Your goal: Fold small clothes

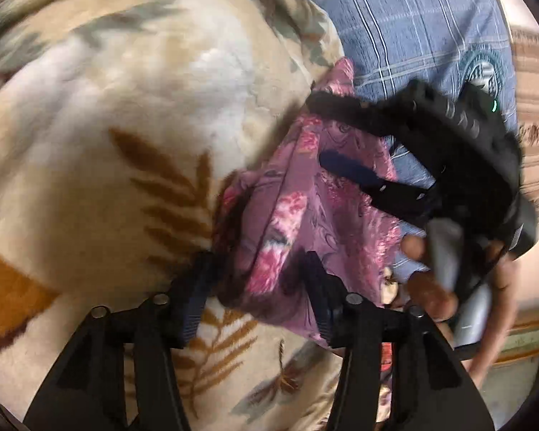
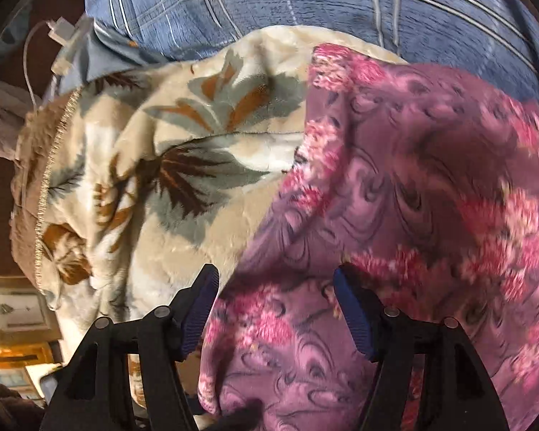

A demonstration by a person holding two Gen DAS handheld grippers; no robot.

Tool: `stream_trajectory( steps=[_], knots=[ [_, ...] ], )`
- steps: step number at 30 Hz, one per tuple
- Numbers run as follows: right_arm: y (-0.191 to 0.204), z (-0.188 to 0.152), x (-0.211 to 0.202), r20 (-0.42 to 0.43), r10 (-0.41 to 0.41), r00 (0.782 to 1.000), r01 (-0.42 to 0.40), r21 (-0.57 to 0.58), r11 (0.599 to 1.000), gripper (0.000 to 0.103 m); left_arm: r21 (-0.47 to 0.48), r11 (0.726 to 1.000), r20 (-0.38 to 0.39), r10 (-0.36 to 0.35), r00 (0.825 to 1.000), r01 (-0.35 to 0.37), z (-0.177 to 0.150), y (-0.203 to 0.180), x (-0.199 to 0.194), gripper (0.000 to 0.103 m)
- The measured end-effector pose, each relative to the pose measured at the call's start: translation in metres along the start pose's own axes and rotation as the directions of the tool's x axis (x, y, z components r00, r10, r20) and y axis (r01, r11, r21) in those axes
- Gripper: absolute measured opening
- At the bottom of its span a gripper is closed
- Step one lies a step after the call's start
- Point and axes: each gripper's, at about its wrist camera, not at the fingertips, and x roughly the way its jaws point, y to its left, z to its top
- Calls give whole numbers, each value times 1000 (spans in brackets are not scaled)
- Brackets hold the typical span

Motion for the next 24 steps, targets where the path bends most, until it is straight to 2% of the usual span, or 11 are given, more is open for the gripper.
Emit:
stream_trajectory(
  steps=[1, 3, 5, 10, 13, 14, 15, 17, 20, 21, 24],
  knots=[
    [1, 1, 0, -7, -11, 1000, 11, -2, 1000, 68, 33, 999, -12, 22, 1000, -21, -1, -4, 3, 18],
    [6, 4, 6, -60, -46, 997, 45, -15, 999, 68, 43, 999, -19, 27, 999, -26, -6, -5, 1, 16],
    [15, 6, 16, -124, -102, 987, 94, -65, 993, 68, 120, 991, 32, 56, 998, -59, -13, -17, -9, 14],
    [39, 0, 38, -191, -263, 946, 222, -211, 952, 72, 333, 929, 166, 112, 980, -162, -39, -58, -21, 13],
    [43, -4, 38, -181, -359, 916, 303, -279, 911, 48, 443, 863, 250, 141, 958, -243, -57, -81, -23, 12],
    [41, -3, 36, -181, -363, 914, 309, -272, 911, 32, 467, 846, 264, 144, 954, -257, -62, -87, -23, 12],
    [34, -1, 32, -183, -357, 916, 307, -251, 918, 17, 478, 838, 271, 145, 952, -264, -65, -90, -23, 12],
    [19, 3, 23, -192, -321, 927, 280, -211, 937, 9, 498, 822, 283, 148, 948, -277, -69, -94, -24, 12],
    [8, 0, -1, -132, -244, 961, 218, -181, 959, 6, 540, 792, 326, 116, 938, -285, -84, -103, -36, 12],
    [5, -3, -17, -94, -183, 979, 166, -165, 972, 6, 559, 777, 343, 103, 934, -291, -91, -110, -40, 12],
    [-3, -16, -57, -3, -61, 998, 60, -140, 988, 6, 611, 728, 392, 62, 918, -310, -112, -129, -48, 12]
  ],
)
